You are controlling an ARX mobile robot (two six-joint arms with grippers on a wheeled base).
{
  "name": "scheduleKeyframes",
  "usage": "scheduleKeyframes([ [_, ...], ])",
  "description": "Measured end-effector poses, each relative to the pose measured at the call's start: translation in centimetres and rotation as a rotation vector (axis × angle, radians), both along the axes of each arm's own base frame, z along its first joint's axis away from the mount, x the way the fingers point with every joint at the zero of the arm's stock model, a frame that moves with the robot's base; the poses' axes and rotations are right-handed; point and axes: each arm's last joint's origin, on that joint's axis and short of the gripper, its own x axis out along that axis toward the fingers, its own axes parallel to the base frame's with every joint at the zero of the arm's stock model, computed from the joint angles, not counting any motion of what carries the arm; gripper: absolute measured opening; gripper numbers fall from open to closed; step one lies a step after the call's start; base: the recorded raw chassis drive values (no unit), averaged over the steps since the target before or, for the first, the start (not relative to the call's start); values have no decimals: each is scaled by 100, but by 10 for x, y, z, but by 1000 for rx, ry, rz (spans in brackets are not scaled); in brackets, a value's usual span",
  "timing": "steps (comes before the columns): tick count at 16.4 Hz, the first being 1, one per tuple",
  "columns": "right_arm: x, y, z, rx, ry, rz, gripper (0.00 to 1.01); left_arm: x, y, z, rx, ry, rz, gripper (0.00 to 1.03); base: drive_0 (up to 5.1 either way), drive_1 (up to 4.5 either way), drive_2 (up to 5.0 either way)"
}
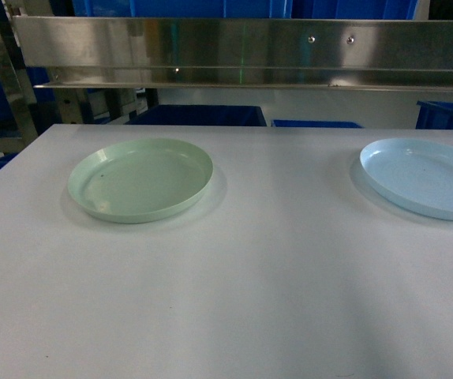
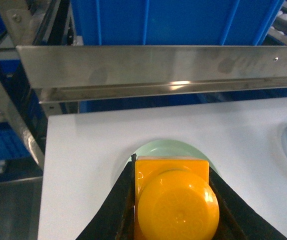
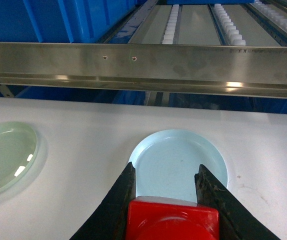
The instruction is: Sort and place red and yellow blocks in left bins
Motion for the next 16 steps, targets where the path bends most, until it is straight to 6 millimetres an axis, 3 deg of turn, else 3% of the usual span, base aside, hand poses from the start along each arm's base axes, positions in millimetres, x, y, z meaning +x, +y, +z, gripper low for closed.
scheduleKeyframes([
  [1, 0, 0, 0, 0, 0, 0, 29, -25, 12, 16, -6, -20, 86, 27, 0, 0, 0],
  [4, 0, 0, 0, 0, 0, 0, 29, -43, 19, 16, -9, 19, 112, 27, 0, 0, 0],
  [7, 0, 0, 0, 0, 0, 0, 29, -45, 19, 4, -20, 68, 90, 27, 0, 0, 0],
  [16, 0, 0, 0, 0, 0, 0, 29, -44, 29, 11, -40, -4, 75, 27, 0, 0, 0],
])
